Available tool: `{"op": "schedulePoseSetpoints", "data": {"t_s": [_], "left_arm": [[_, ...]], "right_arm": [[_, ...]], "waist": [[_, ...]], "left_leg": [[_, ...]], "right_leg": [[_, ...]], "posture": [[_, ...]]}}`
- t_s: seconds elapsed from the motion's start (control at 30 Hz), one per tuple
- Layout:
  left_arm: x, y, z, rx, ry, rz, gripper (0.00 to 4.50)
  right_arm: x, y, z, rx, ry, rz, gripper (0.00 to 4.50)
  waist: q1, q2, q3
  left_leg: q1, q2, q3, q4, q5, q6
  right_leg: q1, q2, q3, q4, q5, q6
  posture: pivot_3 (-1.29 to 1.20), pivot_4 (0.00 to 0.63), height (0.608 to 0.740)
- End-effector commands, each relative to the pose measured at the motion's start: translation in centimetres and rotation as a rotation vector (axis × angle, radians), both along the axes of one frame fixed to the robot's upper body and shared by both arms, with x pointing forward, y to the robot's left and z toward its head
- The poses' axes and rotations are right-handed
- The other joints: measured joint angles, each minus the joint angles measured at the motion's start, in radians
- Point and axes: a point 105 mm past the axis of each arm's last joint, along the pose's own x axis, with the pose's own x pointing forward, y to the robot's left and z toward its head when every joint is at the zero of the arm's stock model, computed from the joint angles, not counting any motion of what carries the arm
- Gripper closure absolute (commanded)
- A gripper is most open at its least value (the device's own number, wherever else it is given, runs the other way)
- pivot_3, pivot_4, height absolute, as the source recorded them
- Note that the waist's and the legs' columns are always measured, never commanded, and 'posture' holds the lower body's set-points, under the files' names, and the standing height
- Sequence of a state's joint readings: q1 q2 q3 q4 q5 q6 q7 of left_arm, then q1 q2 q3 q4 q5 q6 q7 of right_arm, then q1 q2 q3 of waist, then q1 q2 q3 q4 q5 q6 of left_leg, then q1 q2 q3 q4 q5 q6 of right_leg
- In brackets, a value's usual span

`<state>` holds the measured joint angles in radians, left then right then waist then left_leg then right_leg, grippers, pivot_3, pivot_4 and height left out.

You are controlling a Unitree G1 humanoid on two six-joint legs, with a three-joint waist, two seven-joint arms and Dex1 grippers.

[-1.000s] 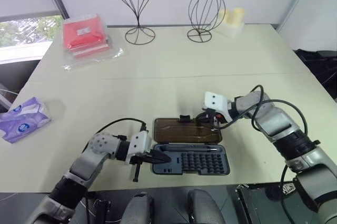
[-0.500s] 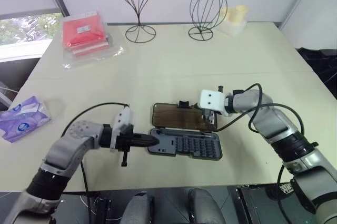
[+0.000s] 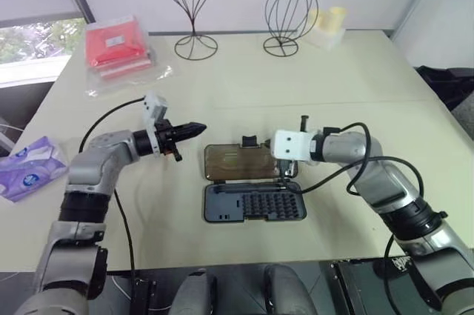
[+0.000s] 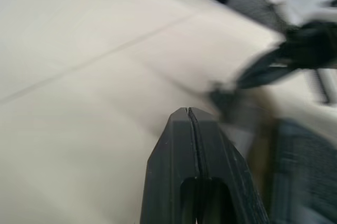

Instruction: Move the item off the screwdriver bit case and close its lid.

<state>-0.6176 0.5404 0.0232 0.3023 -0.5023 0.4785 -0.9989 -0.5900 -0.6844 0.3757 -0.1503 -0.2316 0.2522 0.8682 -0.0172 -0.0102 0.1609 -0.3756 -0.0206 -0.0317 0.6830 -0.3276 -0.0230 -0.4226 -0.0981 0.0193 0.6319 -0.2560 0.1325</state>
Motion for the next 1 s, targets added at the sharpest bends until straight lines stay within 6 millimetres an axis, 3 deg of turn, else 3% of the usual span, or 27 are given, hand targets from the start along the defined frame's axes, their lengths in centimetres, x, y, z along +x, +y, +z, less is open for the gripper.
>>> {"op": "schedulePoseSetpoints", "data": {"t_s": [0.03, 0.27, 0.43, 0.63, 0.87, 1.0], "left_arm": [[1.1, -0.5, -0.1, 0.021, -0.057, 0.024, 4.5], [-0.5, -4.2, -4.0, 0.097, -0.029, -0.127, 4.5], [-1.3, -5.0, -4.9, 0.131, -0.022, -0.192, 4.5], [-2.0, -4.4, -6.0, 0.188, 0.009, -0.243, 4.5], [-1.1, -2.4, -7.0, 0.239, -0.01, -0.151, 4.5], [-1.3, -2.2, -7.1, 0.227, -0.018, -0.144, 4.5]], "right_arm": [[-0.2, 0.7, 1.9, 0.05, -0.075, 0.01, 4.48], [-0.4, 1.3, 2.4, 0.08, -0.082, 0.007, 4.48], [-0.5, 1.2, 2.4, 0.075, -0.086, 0.007, 4.48], [-0.4, 1.2, 2.8, 0.064, -0.106, 0.006, 4.48], [0.0, 0.7, 3.3, 0.045, -0.145, -0.011, 4.48], [0.2, 0.5, 3.6, 0.048, -0.156, -0.019, 4.48]], "waist": [[0.0, 0.0, 0.0], [0.0, 0.0, 0.0], [0.003, 0.0, 0.0], [0.004, 0.0, 0.0], [0.002, -0.001, 0.0], [0.001, -0.001, 0.0]], "left_leg": [[0.0, 0.0, 0.0, 0.0, 0.0, 0.0], [-0.001, 0.0, 0.0, 0.0, 0.0, 0.0], [0.0, 0.0, 0.0, 0.0, 0.0, 0.0], [0.0, -0.001, 0.0, 0.0, 0.0, 0.0], [-0.001, 0.0, 0.0, 0.0, 0.0, 0.0], [0.0, 0.0, 0.0, 0.0, 0.0, 0.0]], "right_leg": [[0.0, 0.0, 0.0, 0.0, 0.0, 0.0], [0.0, 0.0, 0.0, 0.0, 0.0, 0.0], [0.0, 0.0, 0.0, 0.0, 0.0, 0.0], [0.001, 0.0, 0.0, 0.0, 0.0, 0.0], [0.0, 0.0, 0.0, 0.0, 0.0, 0.0], [0.0, 0.0, 0.0, 0.0, 0.0, 0.0]], "posture": [[0.0, 0.15, 0.74], [0.0, 0.15, 0.74], [0.0, 0.15, 0.74], [0.0, 0.15, 0.74], [0.0, 0.15, 0.74], [0.0, 0.15, 0.74]]}}
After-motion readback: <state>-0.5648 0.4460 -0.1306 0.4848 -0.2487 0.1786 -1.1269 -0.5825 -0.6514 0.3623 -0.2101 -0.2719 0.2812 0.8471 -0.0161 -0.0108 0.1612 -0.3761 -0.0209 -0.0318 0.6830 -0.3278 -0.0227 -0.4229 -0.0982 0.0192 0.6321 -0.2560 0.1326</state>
